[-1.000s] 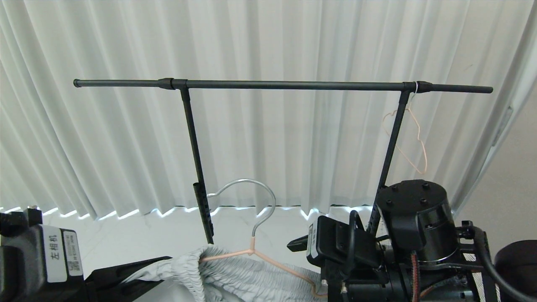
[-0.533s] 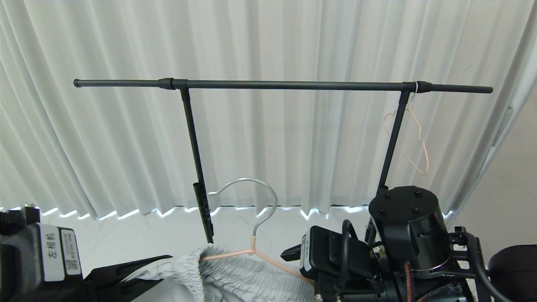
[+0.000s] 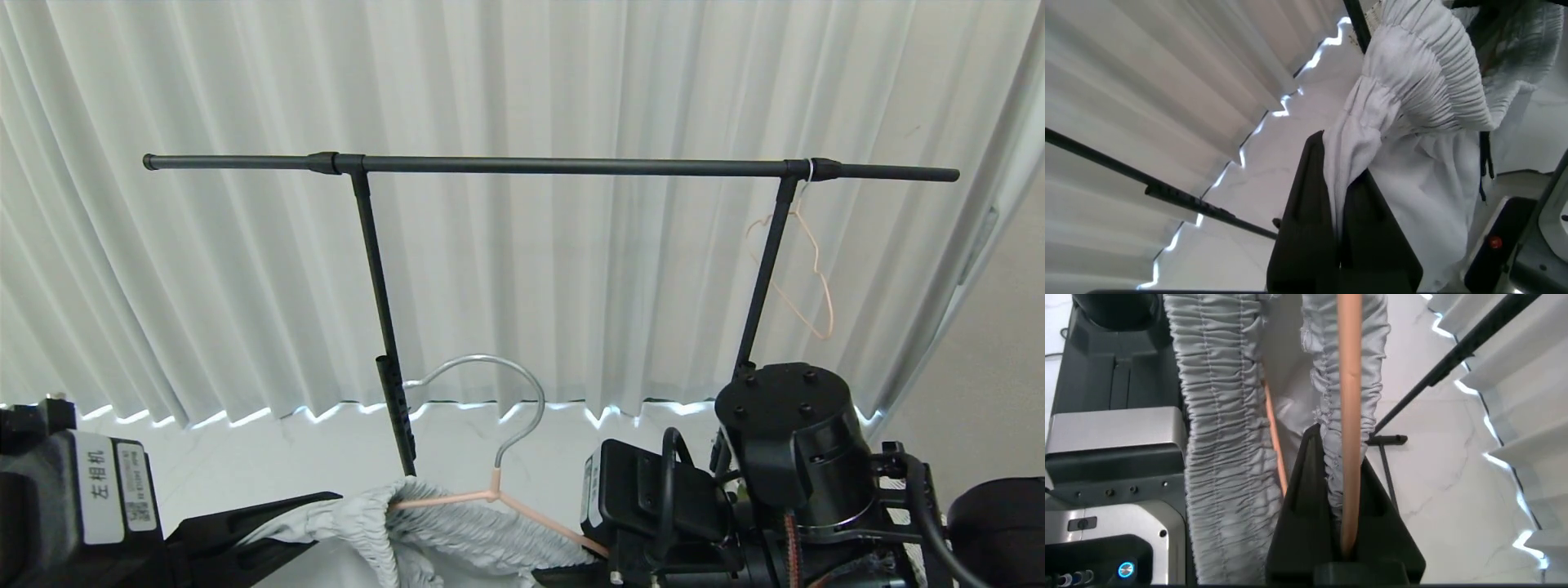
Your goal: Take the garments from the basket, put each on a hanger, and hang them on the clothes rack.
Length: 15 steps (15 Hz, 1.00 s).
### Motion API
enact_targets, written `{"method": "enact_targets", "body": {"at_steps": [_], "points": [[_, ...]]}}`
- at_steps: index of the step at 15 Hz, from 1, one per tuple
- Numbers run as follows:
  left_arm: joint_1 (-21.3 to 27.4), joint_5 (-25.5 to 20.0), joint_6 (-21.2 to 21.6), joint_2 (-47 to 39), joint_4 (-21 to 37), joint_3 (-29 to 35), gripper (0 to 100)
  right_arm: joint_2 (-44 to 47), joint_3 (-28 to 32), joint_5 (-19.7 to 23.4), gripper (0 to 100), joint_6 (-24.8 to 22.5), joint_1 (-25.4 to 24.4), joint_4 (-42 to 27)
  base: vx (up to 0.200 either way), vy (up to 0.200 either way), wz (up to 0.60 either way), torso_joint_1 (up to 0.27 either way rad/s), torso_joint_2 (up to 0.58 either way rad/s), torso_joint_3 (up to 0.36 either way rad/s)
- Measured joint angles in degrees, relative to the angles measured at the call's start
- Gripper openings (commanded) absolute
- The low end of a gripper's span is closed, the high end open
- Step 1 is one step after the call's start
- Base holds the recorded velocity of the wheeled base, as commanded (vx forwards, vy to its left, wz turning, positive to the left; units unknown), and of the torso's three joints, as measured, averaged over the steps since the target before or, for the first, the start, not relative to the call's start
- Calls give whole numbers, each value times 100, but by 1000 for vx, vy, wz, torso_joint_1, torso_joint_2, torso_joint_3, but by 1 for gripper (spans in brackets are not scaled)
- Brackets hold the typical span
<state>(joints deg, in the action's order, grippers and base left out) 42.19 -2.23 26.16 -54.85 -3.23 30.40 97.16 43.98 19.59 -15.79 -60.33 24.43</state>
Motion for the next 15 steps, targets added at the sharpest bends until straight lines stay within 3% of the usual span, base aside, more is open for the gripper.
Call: {"method": "enact_targets", "body": {"at_steps": [1, 7, 11, 15], "points": [[0, 2, 2, 0, 0, 0, 100, -11, 0, -5, 0, 2, 5, 0, 0, 0, 0, 0, 0, 0], [-157, 13, -24, 2, -10, -69, 100, -251, -13, -90, 0, 6, 110, -139, 0, 0, 0, 0, 0, 0], [-560, 12, -33, 90, -21, -205, 100, -689, -5, -276, 0, 44, 494, -1042, 0, 0, 0, 0, 0, 0], [-641, 5, -375, 140, -401, -229, 100, -1056, 171, -728, 0, 679, 774, -1688, 0, 0, 0, 0, 0, 0]]}}
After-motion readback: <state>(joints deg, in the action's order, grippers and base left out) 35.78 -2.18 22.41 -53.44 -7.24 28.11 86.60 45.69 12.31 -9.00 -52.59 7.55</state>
